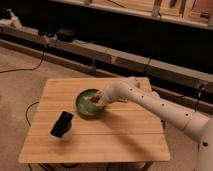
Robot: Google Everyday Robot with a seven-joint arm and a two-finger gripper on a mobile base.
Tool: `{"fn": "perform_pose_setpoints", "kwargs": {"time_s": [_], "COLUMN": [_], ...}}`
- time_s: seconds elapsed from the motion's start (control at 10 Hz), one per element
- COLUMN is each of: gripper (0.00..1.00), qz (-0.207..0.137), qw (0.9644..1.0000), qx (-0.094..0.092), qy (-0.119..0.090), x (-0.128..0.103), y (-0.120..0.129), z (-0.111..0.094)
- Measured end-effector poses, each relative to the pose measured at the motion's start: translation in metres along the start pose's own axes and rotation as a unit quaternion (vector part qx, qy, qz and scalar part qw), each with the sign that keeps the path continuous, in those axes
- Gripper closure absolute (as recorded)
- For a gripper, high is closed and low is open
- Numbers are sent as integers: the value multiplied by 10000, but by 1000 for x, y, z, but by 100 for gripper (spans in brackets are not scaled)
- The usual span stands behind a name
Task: Place the pepper in the ceramic bowl
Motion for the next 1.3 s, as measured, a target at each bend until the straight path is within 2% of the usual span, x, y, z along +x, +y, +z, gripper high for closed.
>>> {"fn": "perform_pose_setpoints", "kwargs": {"time_s": [0.2, 0.5, 0.7, 0.8, 1.0, 1.3], "gripper": [50, 23, 20, 20, 20, 20], "qz": [-447, -1156, -1508, -1720, -1976, -1968], "qw": [9986, 9915, 9859, 9820, 9766, 9766], "qx": [-224, -303, -279, -255, -238, -224], "qy": [191, 512, 665, 744, 809, 834], "x": [-3, -25, -45, -57, -74, -71], "y": [9, 12, 11, 11, 12, 11], "z": [24, 41, 44, 46, 49, 47]}}
